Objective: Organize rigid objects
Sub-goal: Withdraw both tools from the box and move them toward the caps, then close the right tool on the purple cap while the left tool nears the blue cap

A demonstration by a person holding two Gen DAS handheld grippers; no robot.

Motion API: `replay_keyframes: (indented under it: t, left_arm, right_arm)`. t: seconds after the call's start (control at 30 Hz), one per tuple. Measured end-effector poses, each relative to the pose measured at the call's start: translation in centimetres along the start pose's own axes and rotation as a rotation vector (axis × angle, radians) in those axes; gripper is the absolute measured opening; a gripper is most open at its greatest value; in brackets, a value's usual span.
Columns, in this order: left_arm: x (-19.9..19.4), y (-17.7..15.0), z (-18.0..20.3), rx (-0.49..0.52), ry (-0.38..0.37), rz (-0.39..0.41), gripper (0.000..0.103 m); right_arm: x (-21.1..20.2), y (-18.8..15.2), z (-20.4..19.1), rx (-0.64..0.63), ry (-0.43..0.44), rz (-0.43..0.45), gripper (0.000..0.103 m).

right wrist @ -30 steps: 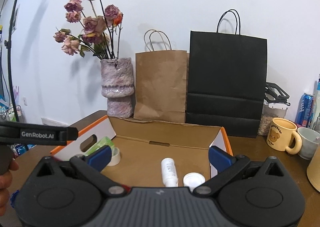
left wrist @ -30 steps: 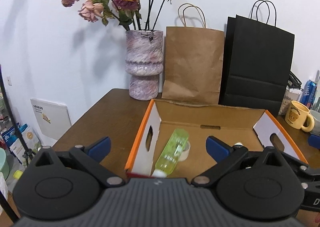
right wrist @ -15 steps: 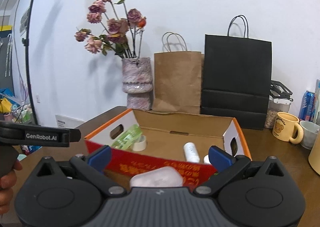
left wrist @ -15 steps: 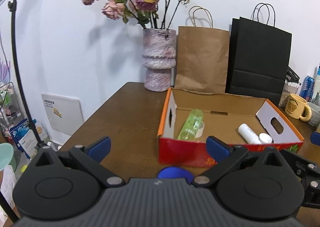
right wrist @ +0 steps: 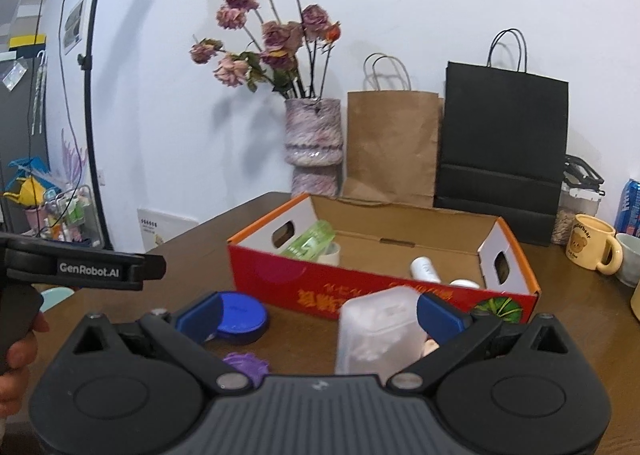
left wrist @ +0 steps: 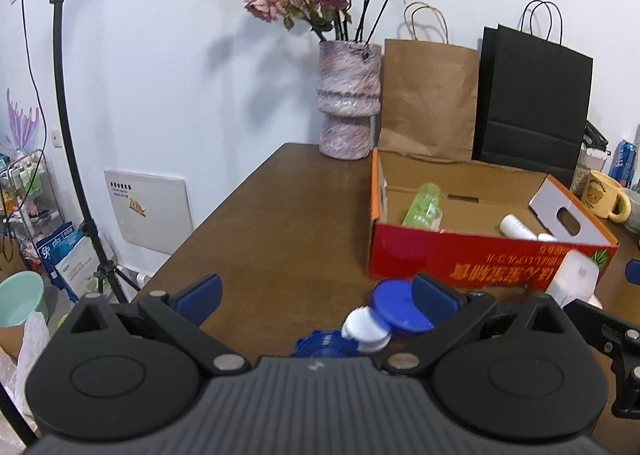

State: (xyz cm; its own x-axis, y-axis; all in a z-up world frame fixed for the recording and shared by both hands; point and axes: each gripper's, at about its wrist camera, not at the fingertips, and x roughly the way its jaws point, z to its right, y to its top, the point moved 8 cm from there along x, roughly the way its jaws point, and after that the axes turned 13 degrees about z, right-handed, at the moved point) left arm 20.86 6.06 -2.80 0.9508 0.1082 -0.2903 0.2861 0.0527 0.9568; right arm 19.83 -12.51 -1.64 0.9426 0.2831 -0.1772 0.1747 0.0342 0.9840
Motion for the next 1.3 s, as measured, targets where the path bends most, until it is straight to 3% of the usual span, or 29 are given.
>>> replay_keyframes:
  t: [0.6, 0.93, 1.03, 1.13, 1.27, 1.3]
  left_arm:
    - [0.6, -4.0, -4.2, -0.012, -0.007, -0.096, 0.103]
    - [1.3, -5.1, -4.9, -0.026, -0.031, -0.125, 0.103]
    - [1.5, -5.3, -5.0, -0.040, -0.038, -0.131, 0.103]
    - [1.7, -5.3, -5.0, -0.053, -0.044, -0.129, 0.103]
    - [1.9, -5.4, -4.9, -0.053, -0.044, -0.133, 0.103]
    - [1.9, -5.4, -4.8, -0.054, -0.045, -0.134, 0.103]
  right_arm:
    - [2.5, -4.9, -5.0, -0.016, 0.066, -0.158, 0.103]
    - [4.9, -7.3, -5.3, 0.015, 0.031, -0.238, 0.102]
    - [5.3, -7.7, -5.5, 0.015, 0.034, -0.249, 0.095]
    - [5.7, -8.0, -5.6, 0.016, 0.036, -0.257, 0.081]
    - [5.7, -7.9, -5.9, 0.018, 0.054, -0.247, 0.054]
    - [5.7, -7.8, -5.9, 0.023, 0.061, -0.240, 0.053]
